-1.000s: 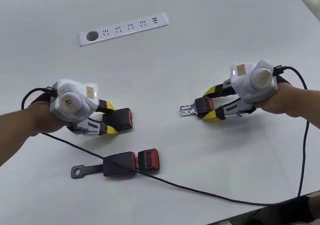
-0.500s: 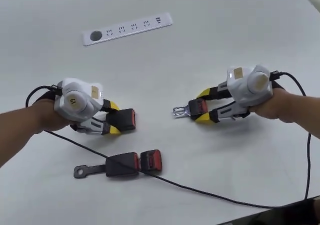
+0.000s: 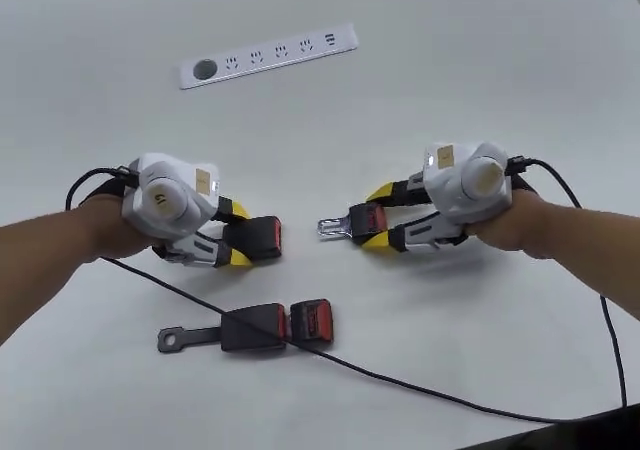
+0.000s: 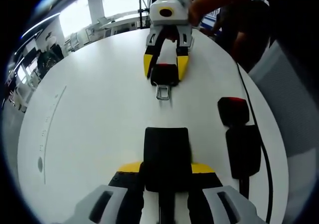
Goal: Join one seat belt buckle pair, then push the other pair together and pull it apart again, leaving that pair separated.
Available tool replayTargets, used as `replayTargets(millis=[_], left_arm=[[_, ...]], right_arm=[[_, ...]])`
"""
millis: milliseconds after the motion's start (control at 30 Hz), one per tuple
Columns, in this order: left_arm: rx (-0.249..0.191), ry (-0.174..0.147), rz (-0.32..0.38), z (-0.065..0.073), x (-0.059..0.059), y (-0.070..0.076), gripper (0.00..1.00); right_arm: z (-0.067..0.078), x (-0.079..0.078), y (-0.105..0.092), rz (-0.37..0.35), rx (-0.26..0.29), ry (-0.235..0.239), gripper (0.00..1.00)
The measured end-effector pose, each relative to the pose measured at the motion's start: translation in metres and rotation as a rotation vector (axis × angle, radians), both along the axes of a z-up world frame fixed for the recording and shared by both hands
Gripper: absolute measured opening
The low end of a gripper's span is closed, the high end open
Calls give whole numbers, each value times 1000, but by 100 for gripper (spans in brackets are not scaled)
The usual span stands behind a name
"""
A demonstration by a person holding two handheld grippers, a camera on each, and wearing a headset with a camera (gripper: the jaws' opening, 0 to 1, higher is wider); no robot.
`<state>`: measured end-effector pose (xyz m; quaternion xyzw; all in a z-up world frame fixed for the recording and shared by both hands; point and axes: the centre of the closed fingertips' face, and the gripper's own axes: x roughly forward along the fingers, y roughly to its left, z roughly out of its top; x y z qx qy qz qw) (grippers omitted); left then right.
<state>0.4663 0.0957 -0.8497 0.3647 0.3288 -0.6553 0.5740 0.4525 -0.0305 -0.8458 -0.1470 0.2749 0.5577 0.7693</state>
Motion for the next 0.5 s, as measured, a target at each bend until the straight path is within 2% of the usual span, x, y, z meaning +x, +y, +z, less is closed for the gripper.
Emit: replayTargets(millis=[267, 500], left_arm=[[8, 2, 5, 0, 1, 0, 34], [10, 1, 4, 0, 1, 0, 34]], right_arm=[[0, 4, 23, 3, 24, -16, 35], [-2, 7, 32, 2, 31, -21, 35]])
